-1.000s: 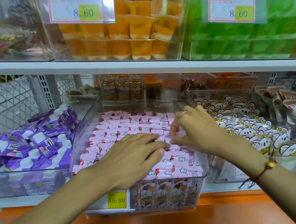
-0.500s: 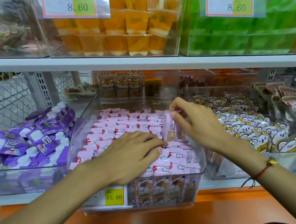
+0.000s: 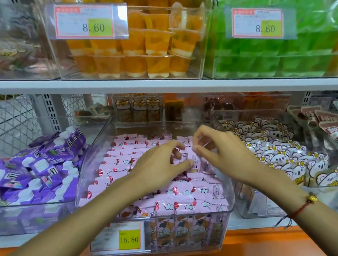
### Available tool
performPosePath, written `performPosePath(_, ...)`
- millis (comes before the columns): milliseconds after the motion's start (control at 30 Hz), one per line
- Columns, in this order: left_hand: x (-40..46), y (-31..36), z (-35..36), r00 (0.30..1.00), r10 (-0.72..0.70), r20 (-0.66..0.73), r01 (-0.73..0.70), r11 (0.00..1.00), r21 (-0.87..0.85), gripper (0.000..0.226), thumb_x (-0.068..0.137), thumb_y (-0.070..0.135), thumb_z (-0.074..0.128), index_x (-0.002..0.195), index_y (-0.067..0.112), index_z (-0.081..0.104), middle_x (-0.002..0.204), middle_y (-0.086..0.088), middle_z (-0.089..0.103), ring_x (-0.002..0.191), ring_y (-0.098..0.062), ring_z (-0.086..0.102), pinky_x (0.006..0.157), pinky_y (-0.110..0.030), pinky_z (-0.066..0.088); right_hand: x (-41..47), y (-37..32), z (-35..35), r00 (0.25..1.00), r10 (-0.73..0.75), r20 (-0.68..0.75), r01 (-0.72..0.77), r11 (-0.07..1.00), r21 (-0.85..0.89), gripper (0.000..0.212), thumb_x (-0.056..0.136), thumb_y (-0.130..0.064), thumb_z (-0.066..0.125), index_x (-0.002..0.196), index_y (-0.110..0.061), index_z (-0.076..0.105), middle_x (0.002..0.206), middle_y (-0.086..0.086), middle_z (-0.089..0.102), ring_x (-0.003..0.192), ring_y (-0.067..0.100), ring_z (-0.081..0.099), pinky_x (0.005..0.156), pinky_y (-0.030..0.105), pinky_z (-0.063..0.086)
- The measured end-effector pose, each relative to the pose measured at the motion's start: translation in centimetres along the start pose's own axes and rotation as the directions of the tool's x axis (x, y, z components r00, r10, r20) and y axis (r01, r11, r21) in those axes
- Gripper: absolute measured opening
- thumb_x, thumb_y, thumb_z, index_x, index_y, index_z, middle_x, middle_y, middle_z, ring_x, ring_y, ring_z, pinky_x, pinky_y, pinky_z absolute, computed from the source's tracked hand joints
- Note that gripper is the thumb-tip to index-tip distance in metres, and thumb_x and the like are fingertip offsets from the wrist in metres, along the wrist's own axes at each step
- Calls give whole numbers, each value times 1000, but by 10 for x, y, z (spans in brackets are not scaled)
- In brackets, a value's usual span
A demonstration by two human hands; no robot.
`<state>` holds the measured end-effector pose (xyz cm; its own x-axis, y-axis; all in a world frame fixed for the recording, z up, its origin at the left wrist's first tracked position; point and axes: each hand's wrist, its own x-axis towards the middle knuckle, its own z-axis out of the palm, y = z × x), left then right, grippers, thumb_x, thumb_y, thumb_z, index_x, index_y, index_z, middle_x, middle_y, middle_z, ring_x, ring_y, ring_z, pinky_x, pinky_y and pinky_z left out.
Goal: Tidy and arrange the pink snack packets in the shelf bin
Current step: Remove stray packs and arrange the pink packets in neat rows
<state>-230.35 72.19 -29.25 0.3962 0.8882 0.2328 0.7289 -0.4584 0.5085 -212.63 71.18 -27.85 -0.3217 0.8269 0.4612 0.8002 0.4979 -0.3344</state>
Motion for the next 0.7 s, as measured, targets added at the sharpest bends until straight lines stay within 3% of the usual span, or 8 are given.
performPosePath(67,4,2,2,1000,12,-8,-12,1000,-12,37,87,50,59,114,25,56,87,17,59,79,-6,56,69,-27,47,-1,3,-4,999,48,10,-47,996,-76,4,87,-27,63,90,-27,61,94,-10,65,96,11,59,82,32,48)
performPosePath(133,4,-1,3,1000,20,11,-20,1000,-23,28,89,48,58,106,27,53,86,17,58,77,-6,55,67,-27,46,-3,7,-10,996,87,17,-81,971,-225,15,86,-31,65,100,-27,64,103,-5,60,107,15,49,85,30,41)
performPosePath(267,-3,-8,2,999,40,25,-38,997,-73,30,91,48,52,111,26,47,95,16,56,87,-8,57,79,-32,50,-6,4,-18,976,152,154,-76,908,-412,25,93,-28,48,107,-31,68,114,0,49,108,20,43,91,34,40)
performPosePath(367,-5,-4,1,997,50,-63,-61,979,-192,31,92,47,49,113,23,49,104,9,60,94,-10,59,85,-37,50,-8,-1,-18,949,194,250,-58,883,-466,31,92,-27,42,111,-33,67,120,1,41,113,20,37,94,35,39)
performPosePath(467,-3,3,-5,977,-4,-214,-77,926,-369,29,93,41,50,114,22,51,111,11,58,99,0,57,83,-23,49,-11,-3,-18,941,201,272,-48,875,-482,32,93,-28,41,115,-33,64,124,2,39,116,20,35,96,34,36)
performPosePath(533,-2,7,-11,947,-95,-307,-80,856,-511,23,93,35,52,111,21,52,107,11,60,93,5,59,73,-12,48,-13,-2,-17,958,171,230,-46,885,-464,31,94,-29,42,117,-32,63,124,2,43,115,20,38,94,34,38)
performPosePath(600,-6,9,-15,915,-229,-332,-67,727,-683,21,94,32,52,110,19,53,103,8,65,87,6,64,65,-9,50,-13,1,-17,989,105,100,-60,923,-380,34,92,-27,50,125,-30,57,124,1,49,116,20,43,94,35,42)
performPosePath(700,-15,9,-17,884,-418,-209,-4,440,-898,26,93,33,55,107,12,60,100,0,71,88,-3,69,63,-14,54,-11,-1,-20,997,-49,-62,38,985,-168,72,79,-20,71,142,-27,36,136,-2,44,125,19,44,97,37,43)
